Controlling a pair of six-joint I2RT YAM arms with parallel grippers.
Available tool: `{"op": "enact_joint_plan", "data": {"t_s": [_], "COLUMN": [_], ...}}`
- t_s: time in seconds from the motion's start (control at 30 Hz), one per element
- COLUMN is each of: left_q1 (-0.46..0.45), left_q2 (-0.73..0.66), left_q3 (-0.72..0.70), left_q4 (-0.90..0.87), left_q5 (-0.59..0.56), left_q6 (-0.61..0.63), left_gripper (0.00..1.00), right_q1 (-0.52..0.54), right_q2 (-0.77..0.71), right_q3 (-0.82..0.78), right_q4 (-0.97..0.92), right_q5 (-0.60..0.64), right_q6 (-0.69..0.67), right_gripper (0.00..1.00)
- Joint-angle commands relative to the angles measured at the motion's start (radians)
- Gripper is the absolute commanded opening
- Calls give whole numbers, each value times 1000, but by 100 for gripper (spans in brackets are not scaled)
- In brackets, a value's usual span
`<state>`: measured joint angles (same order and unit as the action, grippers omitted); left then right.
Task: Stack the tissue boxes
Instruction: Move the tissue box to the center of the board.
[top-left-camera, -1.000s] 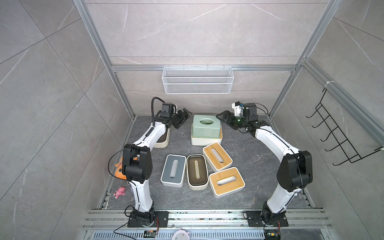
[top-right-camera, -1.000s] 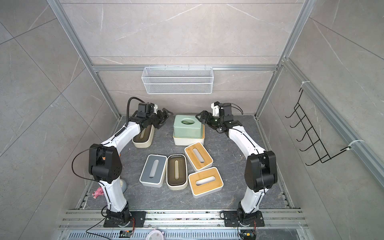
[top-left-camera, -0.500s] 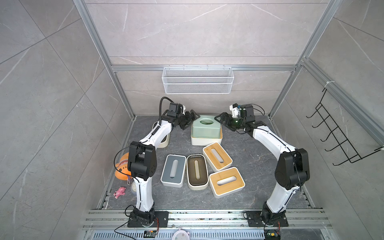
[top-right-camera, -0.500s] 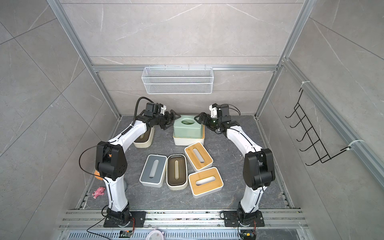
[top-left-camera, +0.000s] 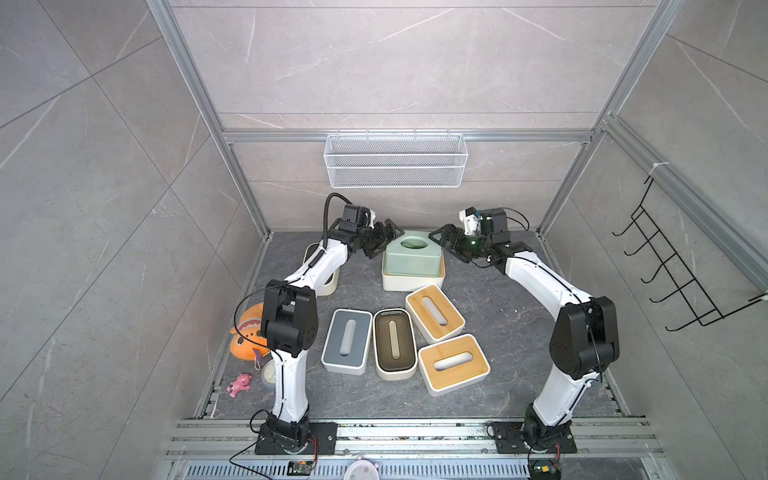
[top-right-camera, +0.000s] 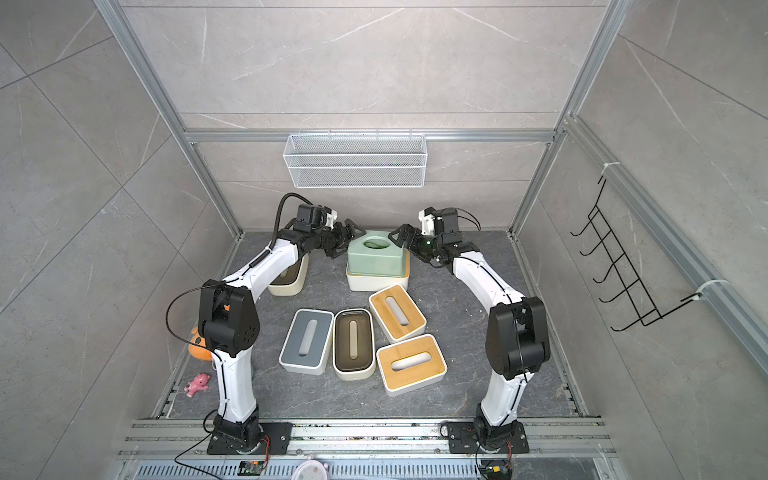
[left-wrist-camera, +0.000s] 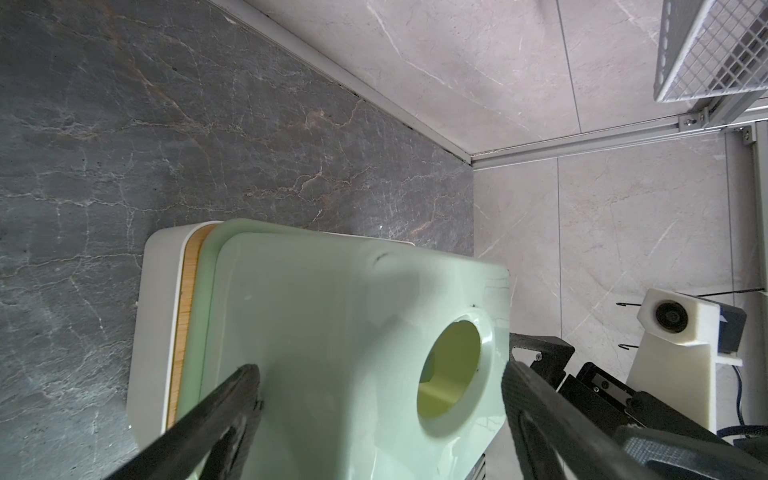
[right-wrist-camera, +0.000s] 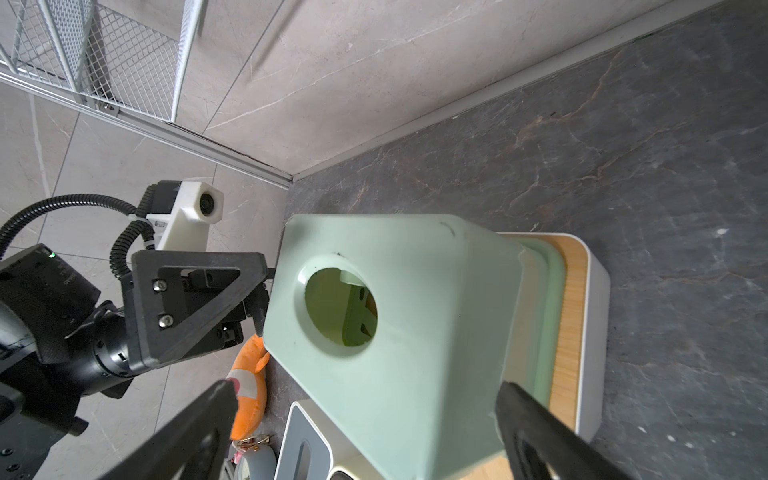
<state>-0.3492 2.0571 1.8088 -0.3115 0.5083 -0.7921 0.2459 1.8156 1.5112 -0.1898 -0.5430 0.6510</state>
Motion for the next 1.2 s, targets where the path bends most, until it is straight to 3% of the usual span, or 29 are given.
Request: {"op": "enact_joint_plan", "data": {"t_s": [0.0, 0.27, 0.5, 0.83, 1.0, 1.17], "left_q1": [-10, -13, -11, -13, -14, -13], "left_q2": [5, 2, -152, -677, -854, -924], "left_q3": [52, 55, -2, -495, -721, -871], "left_q4": [14, -1, -131, -345, -427, -475], "left_q5": [32, 16, -145, -459, -505, -568], "left_q6": [6, 9, 114, 264, 189, 85], "left_gripper": [93, 93, 93, 96, 96, 99], "right_q1": [4, 3, 0, -16, -16, -13], "right_q2": [26, 28, -48, -304, -428, -549], "right_q3": [-2, 3, -16, -198, -319, -443], "right_q4": [13, -2, -33, -39, -17, -19], "right_q5": [-11, 11, 87, 189, 158, 101], "right_q6": [9, 4, -20, -49, -40, -32], "right_gripper": [100, 100, 100, 100, 100, 100]}}
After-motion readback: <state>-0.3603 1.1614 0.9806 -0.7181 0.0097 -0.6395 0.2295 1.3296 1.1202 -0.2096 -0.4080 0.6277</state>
